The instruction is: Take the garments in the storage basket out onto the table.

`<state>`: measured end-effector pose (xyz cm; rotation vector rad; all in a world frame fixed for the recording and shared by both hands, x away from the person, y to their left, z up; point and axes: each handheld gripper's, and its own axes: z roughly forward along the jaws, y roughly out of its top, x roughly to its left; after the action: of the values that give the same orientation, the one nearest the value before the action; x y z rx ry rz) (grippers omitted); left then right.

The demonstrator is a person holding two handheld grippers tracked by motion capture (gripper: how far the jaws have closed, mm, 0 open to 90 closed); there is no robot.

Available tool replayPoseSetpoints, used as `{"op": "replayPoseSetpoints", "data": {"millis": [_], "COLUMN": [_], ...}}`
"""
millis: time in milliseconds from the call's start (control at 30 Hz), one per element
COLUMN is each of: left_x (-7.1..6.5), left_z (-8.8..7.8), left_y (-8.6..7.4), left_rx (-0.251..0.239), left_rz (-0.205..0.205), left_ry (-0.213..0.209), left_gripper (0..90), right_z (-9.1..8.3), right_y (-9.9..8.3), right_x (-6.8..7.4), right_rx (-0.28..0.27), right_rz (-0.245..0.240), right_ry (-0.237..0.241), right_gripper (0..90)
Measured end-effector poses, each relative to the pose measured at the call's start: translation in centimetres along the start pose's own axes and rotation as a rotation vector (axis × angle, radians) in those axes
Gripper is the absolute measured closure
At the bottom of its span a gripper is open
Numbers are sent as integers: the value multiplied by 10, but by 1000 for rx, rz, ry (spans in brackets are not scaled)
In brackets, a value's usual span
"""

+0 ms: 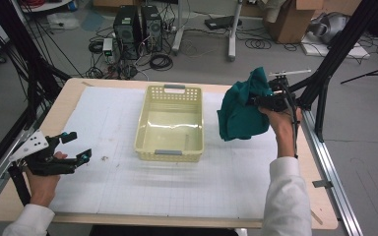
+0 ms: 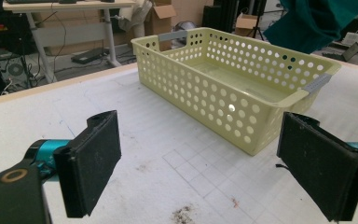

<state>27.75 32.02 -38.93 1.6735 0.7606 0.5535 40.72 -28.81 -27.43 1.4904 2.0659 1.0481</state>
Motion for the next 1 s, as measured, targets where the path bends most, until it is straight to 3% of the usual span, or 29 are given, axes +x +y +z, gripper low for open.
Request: {"op": "replayPoseSetpoints", "data": {"millis": [533,733,800,1000], "left_x": [0,1,1,0], "left_z": [0,0,0,-1], "left_y": [0,0,0,0], "left_rx": [1,2,3,1], "left_rz": [-1,1,1,1], "left_ry": [1,1,0,2], "left_gripper": [138,138,138,138], "right_z": [50,65,68,69], "right_y": [-30,-37,-38,-38], "right_x": [-3,-4,-4,-4], "right_rx": [94,124,131,128], "right_rz": [15,15,25,16], "right_ry": [-54,-41,-28,-57], "right_gripper": [733,733,722,603]}}
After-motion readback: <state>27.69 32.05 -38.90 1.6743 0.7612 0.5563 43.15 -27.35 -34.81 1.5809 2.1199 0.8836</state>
